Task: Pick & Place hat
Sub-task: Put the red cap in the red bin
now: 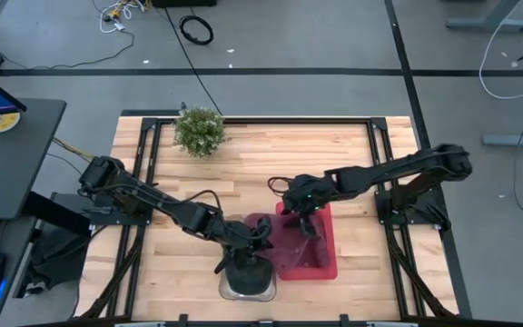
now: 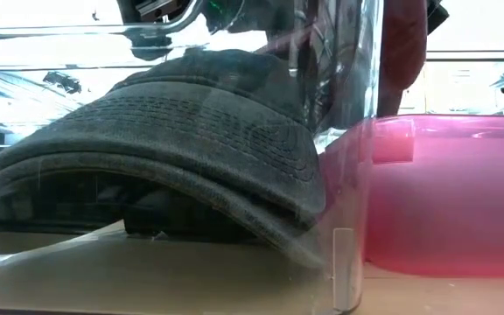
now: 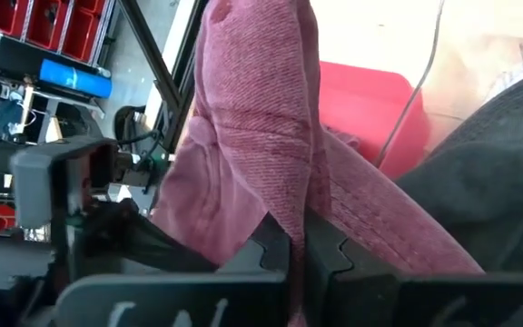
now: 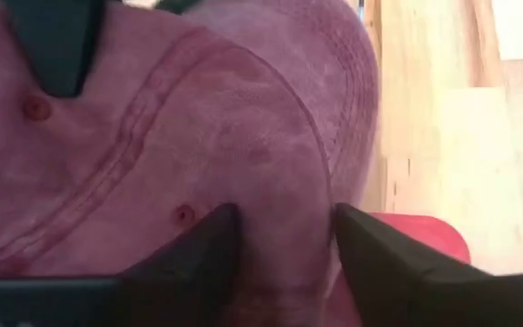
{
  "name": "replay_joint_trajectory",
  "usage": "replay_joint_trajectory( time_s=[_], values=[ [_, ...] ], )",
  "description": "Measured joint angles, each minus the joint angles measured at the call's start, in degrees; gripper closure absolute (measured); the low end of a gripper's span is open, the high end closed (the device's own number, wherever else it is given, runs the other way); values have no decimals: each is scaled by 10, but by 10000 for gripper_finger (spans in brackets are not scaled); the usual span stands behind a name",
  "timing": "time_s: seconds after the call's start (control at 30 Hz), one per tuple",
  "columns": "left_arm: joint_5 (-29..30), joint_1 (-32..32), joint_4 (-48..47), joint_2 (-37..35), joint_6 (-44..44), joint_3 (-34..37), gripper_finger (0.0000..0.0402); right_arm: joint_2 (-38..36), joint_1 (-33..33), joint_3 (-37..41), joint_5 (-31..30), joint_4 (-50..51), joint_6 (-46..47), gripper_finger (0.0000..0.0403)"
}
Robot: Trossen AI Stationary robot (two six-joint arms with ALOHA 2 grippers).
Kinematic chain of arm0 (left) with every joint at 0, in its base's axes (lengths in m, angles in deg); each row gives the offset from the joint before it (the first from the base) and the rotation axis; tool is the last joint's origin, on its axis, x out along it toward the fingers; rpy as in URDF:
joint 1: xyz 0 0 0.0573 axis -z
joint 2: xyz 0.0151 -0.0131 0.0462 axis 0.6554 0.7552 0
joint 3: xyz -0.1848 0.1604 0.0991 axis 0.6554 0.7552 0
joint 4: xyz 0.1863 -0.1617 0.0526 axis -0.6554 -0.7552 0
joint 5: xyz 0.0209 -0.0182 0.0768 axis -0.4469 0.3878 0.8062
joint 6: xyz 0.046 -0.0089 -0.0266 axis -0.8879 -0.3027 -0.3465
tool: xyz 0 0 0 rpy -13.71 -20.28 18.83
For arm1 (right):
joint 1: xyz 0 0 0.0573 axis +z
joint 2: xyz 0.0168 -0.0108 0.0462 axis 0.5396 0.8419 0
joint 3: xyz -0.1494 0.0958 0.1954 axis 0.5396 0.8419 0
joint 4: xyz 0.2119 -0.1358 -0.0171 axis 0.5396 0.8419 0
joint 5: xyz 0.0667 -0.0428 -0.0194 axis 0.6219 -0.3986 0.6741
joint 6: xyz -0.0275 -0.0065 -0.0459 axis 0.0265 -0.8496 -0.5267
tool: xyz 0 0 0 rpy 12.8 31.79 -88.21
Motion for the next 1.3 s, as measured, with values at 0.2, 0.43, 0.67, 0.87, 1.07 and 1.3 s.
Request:
replay_joint_trajectory(
  time_s=[0.2,0.43,0.67,0.87,1.07,1.3],
  values=[
    [12,1,-4,0,4,0,399,6,0,-19,-3,11,-45,371],
    [18,1,-4,0,29,0,392,-6,2,-20,-8,23,-41,397],
    [90,15,-4,0,93,0,361,-43,6,-20,-54,48,-14,400],
    [240,37,-1,0,167,0,311,-87,35,-20,-145,89,31,401],
    [343,52,-5,-17,183,0,229,-113,73,-20,-217,103,90,402],
    [380,90,-44,-69,274,0,192,-114,128,-20,-274,126,188,403]
  ],
)
